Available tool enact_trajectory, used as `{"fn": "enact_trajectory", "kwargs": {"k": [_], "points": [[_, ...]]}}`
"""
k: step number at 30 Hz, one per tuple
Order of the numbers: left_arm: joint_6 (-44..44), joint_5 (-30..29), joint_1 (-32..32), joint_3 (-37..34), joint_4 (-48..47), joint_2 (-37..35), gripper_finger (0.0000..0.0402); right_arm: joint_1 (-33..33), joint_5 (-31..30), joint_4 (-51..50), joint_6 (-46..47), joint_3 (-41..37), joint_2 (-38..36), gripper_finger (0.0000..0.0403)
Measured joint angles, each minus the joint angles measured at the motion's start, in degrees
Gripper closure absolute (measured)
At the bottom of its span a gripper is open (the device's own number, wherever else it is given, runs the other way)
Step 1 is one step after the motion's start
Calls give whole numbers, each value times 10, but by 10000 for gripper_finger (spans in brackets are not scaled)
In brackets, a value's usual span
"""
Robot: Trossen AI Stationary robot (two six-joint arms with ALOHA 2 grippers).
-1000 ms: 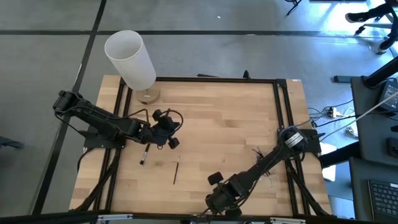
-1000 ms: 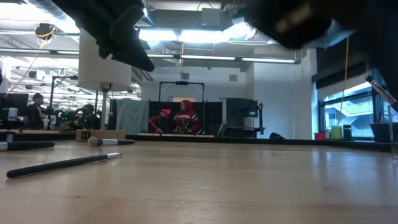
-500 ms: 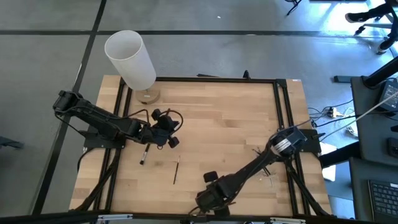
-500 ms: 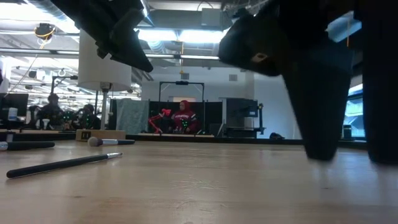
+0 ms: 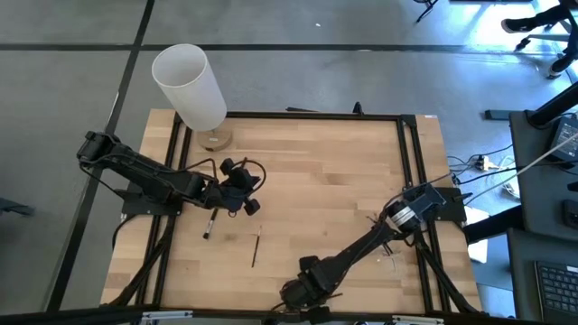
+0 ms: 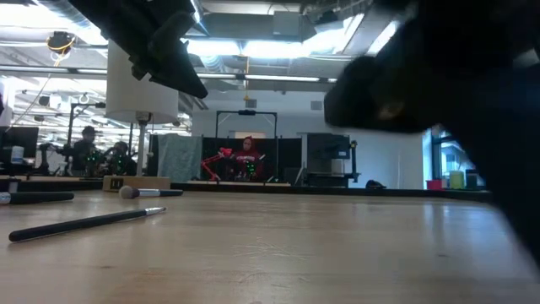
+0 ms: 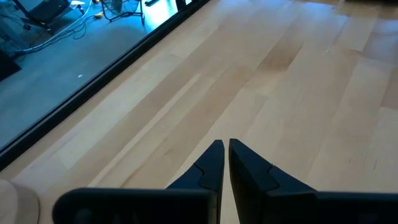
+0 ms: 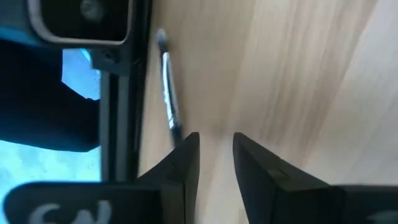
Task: Put items in baskets/containers
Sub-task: Put the black eyeshadow brush into the transparent organizer
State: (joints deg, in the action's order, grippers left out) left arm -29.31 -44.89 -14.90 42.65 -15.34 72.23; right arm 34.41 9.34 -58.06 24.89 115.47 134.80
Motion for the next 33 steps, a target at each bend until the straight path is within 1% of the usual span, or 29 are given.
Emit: {"fn": "enact_trajectory", "kwargs": {"k": [5, 16, 20, 23, 27, 30, 33], "points": [[1, -1, 0, 0, 0, 0, 382, 13, -7, 15, 17, 21, -5, 307], [0, 9, 0, 0, 1, 0, 382, 41, -55, 39, 4, -5, 8, 307], [0, -1, 0, 0, 2, 0, 382, 43, -62, 44, -1, -15, 15, 307], [1, -5, 0, 0, 3, 0, 382, 43, -87, 36, -4, -21, 15, 310], [1, -6, 0, 0, 3, 0, 382, 38, -129, -14, -14, -20, 16, 334], [1, -6, 0, 0, 2, 0, 382, 28, -143, -58, -34, -21, 16, 361], [1, -6, 0, 0, 1, 0, 382, 16, -143, -77, -47, -22, 17, 382]]}}
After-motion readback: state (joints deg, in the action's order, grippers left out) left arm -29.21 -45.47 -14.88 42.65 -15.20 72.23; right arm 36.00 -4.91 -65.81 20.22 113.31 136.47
